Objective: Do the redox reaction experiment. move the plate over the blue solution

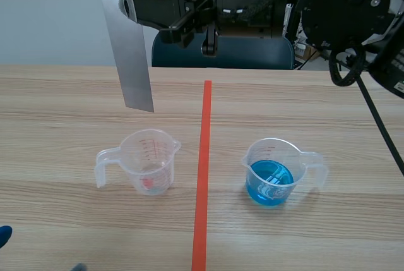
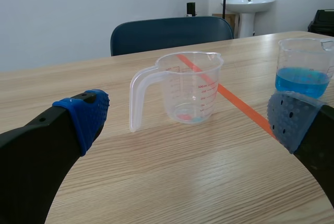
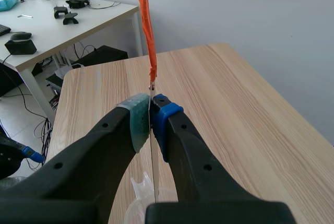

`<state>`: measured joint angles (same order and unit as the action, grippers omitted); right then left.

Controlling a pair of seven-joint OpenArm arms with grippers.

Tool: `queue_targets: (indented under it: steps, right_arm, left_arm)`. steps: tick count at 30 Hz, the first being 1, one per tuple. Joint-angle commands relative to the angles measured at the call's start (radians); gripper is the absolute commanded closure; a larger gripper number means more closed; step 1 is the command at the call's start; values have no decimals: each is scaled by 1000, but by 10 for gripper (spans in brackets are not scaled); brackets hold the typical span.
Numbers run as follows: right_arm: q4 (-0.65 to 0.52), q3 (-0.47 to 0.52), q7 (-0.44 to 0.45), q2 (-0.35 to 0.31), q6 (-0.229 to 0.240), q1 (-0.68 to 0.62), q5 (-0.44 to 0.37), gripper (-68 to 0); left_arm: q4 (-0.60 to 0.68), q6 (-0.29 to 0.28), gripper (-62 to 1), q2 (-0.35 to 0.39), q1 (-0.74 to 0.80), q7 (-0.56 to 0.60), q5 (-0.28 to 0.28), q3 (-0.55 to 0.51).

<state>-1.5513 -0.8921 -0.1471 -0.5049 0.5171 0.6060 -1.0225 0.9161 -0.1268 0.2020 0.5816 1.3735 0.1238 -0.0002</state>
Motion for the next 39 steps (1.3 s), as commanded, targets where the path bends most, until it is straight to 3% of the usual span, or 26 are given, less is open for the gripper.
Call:
queue_targets:
  steps: [1,24,27,32,39]
  right_arm:
    - [-8,2,18,1,0,25,-18,-4]
    - [-9,10,18,-9,1,26,-18,-4]
    - [-11,13,19,-28,5,26,-39,-4]
    - [-12,25,26,-86,61,26,-116,-4]
    - [-13,30,69,-175,61,26,-119,-4]
  left_arm:
    - [10,1,-623,1,0,17,-3,1]
    - [10,1,-623,1,0,17,-3,1]
    - [10,1,-623,1,0,17,-3,1]
    - [10,2,-623,1,0,17,-4,1]
    - [11,10,-623,12,39,38,-7,-1]
